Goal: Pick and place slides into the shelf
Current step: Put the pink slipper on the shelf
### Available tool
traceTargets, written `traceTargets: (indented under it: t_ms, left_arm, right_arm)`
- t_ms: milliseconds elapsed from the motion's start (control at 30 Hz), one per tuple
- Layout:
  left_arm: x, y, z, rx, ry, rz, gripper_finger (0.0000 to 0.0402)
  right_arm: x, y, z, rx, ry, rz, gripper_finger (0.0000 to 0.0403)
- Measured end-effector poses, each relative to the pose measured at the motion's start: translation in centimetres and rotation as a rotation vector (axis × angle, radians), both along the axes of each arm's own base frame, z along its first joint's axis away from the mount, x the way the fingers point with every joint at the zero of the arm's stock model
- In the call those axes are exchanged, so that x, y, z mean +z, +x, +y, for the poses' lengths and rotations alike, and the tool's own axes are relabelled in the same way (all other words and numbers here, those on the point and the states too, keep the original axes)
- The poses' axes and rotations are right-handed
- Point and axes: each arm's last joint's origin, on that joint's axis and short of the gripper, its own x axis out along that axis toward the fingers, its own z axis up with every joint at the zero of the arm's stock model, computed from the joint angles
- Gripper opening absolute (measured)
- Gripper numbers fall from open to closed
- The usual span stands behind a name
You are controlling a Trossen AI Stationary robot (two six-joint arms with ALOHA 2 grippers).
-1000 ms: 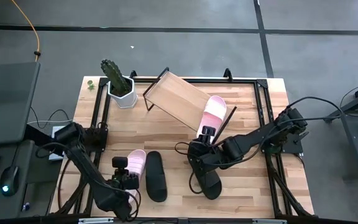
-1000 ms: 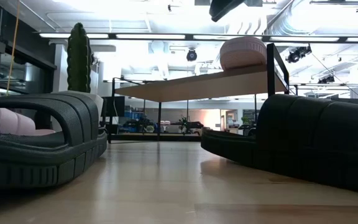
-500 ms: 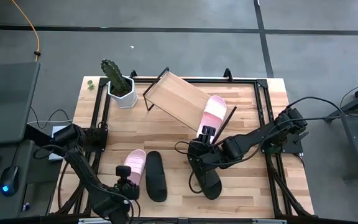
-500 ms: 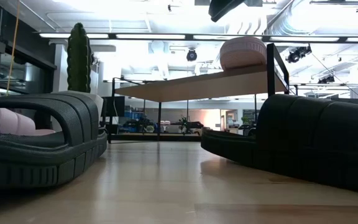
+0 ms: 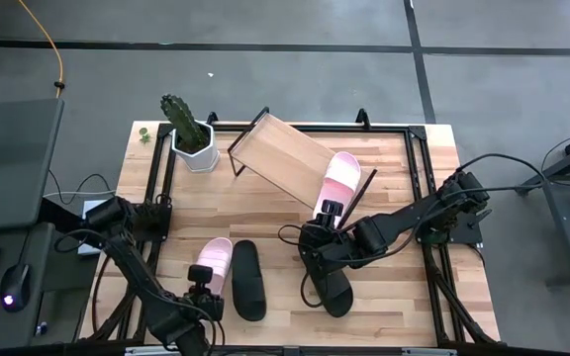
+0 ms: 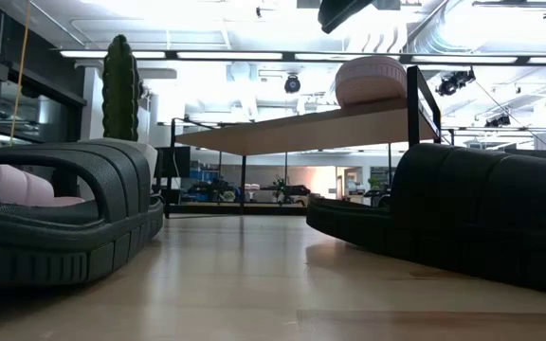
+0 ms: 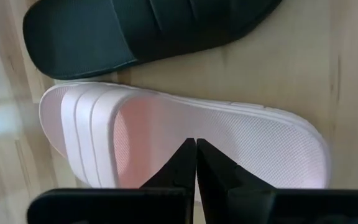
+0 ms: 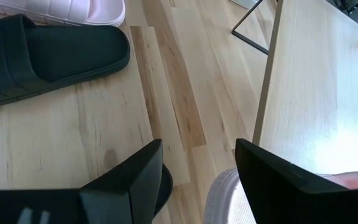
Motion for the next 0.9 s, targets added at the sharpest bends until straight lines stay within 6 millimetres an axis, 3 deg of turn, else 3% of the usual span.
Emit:
traceTargets:
  t_ms: [433,667,900]
  left_arm:
    - [0.1,0.2,0.1,-0.02,0.06,-0.066,0.0142]
    - [0.0,0.0,0.5,-0.029,0.121,-0.076,0.0158]
    - [-2.1,-1.1,1.8,-0.037,0.199,-0.005,0.0159]
  right_arm:
    - [0.0,0.0,0.0,0.0,0.0,0.0,0.0193]
    - [0.0,0.0,0.0,0.001,0.0,0.0,0.0193]
    - [0.0,0.0,0.0,0.003,0.003,0.001,0.0193]
